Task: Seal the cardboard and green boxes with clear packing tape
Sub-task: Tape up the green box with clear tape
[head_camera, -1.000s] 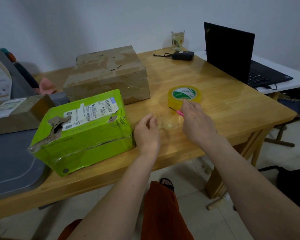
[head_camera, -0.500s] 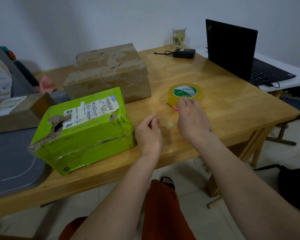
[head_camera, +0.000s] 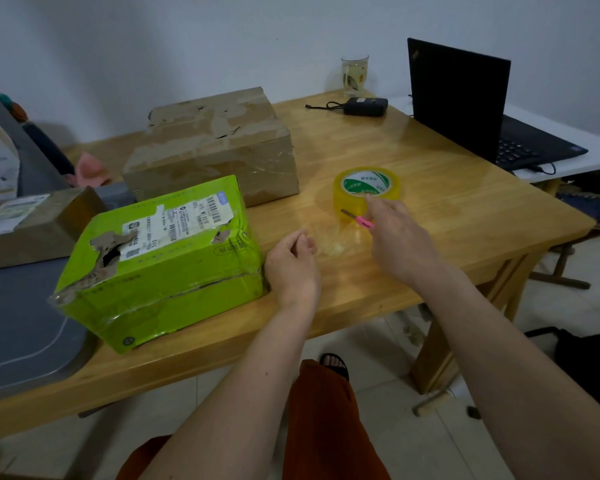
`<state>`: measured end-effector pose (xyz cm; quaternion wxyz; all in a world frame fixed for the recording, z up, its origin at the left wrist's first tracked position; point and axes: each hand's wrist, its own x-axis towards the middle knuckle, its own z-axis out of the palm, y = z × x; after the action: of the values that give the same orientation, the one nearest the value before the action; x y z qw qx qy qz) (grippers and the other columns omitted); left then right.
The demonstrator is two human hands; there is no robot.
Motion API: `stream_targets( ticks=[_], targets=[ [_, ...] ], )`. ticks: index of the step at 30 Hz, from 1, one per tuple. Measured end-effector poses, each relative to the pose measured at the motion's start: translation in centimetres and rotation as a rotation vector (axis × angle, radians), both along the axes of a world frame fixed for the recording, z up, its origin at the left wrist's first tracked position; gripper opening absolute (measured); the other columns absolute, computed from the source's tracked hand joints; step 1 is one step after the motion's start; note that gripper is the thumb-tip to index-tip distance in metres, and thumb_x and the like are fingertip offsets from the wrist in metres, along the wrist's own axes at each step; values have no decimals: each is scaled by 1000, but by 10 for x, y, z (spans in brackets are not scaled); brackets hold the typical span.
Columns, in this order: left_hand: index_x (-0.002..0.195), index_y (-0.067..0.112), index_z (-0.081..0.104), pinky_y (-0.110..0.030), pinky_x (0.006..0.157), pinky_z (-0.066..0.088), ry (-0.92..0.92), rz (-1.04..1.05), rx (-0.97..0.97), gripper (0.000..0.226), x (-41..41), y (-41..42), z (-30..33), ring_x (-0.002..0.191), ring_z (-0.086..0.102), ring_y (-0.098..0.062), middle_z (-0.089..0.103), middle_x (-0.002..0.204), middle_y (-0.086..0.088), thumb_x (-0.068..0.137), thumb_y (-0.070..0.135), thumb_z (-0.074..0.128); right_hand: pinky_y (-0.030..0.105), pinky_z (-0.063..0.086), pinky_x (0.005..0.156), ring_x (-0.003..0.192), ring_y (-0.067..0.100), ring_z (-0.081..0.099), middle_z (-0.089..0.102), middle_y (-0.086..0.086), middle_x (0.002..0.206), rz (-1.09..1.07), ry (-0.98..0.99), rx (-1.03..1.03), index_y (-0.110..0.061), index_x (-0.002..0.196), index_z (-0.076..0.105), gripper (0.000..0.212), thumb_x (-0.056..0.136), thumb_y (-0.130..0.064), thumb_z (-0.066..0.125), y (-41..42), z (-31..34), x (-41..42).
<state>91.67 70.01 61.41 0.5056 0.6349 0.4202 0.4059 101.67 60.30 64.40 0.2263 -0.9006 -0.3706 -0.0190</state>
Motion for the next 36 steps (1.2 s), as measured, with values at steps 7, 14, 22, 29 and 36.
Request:
stream_targets(
  ticks=[7,14,22,29,36],
  targets=[
    [113,2,69,-38,86,57,-13,5,-16,24,1,0,-1,82,69,-16,73,95,-10,99,8,51,34,43,84,142,18,19,31,3,154,11,-69,-40,-7,124,48,33,94,4,44,4,1,-7],
    [111,2,70,-39,86,57,-29,7,-29,23,1,0,-2,80,67,-15,72,93,-9,99,6,50,35,45,90,143,21,16,27,5,156,19,-108,-60,-6,121,52,30,94,3,45,6,1,-9],
    [108,4,70,-40,86,57,-23,0,-35,23,0,0,-1,79,68,-16,70,87,-4,99,7,50,32,43,79,146,20,11,15,4,161,40,-127,-171,-5,107,57,20,92,5,47,1,6,-9],
    [107,6,70,-37,85,57,-80,26,31,22,-7,-7,3,78,67,-10,70,86,-3,99,8,50,32,41,76,148,21,7,11,4,162,57,-135,-206,-4,102,63,16,97,-5,48,0,5,-8],
    [103,12,72,-26,78,54,-103,-38,159,20,-21,-18,8,75,67,-3,69,81,4,96,6,54,36,28,112,146,24,19,20,9,160,120,-146,-85,-5,128,58,33,96,-8,55,2,-2,2]
  ],
)
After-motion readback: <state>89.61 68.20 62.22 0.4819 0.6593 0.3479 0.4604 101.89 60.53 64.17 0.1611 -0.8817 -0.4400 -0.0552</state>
